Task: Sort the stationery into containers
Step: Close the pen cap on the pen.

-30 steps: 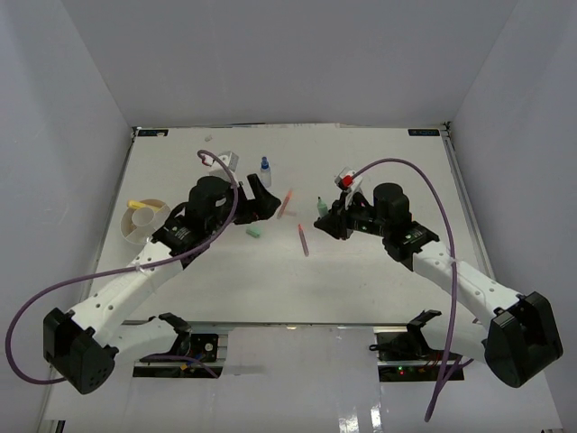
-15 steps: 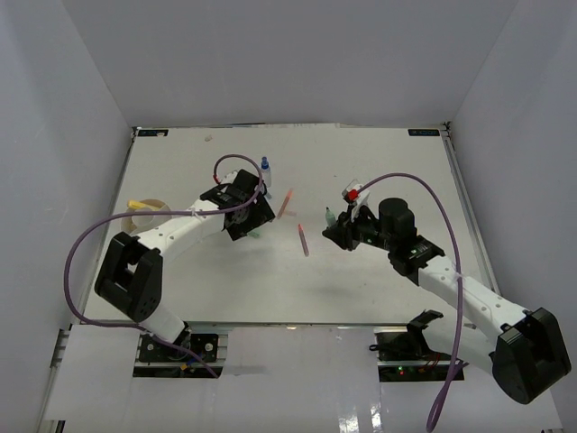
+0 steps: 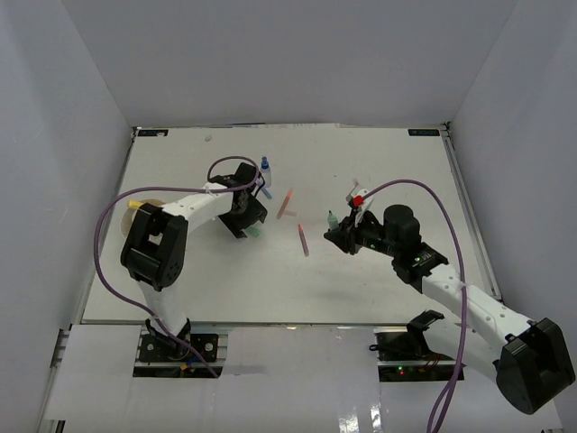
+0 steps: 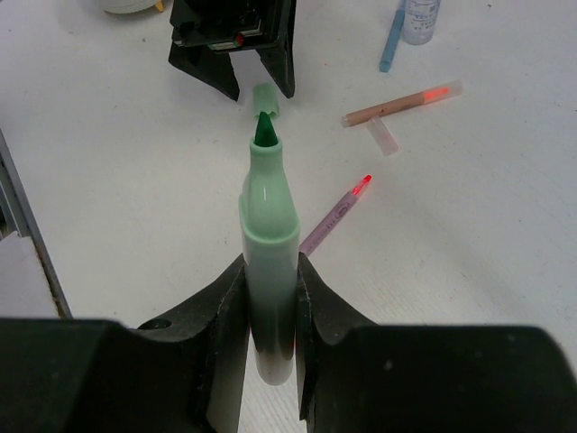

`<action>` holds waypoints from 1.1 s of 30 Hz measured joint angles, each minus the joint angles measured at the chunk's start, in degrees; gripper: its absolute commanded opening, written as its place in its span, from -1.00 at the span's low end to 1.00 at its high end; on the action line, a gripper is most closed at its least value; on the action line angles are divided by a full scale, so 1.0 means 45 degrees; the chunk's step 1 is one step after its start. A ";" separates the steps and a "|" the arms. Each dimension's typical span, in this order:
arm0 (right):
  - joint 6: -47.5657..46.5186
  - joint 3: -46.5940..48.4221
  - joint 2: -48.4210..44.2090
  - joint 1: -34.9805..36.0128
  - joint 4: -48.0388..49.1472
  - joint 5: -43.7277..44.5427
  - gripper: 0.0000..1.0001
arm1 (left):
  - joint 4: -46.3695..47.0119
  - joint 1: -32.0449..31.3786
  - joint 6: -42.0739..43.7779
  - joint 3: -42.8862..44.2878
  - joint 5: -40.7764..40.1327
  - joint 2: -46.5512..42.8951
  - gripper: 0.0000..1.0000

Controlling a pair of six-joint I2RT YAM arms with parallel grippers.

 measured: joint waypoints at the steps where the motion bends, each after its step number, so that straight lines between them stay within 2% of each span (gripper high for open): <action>1: 0.0000 -0.0015 -0.0044 0.0000 0.0005 -0.0005 -0.85 | -0.0063 0.0024 -0.0063 0.0112 0.0029 0.0112 0.44; 6: 0.0005 -0.0165 -0.0233 0.0000 0.0238 -0.0005 -0.84 | -0.0563 0.0321 -0.0432 0.0651 0.0257 0.0520 0.40; 25: 0.0005 -0.0219 -0.0340 0.0000 0.0287 0.0005 -0.85 | -0.1166 0.0641 -0.0777 0.1107 0.0714 0.1472 -0.10; 28: 0.0005 -0.0223 -0.0340 0.0000 0.0291 0.0000 -0.85 | -0.1171 0.0641 -0.0840 0.1112 0.0777 0.1477 -0.26; 33: 0.0000 -0.0223 -0.0340 0.0000 0.0291 -0.0078 -0.85 | -0.1107 0.0641 -0.0913 0.1112 0.0879 0.1472 -0.64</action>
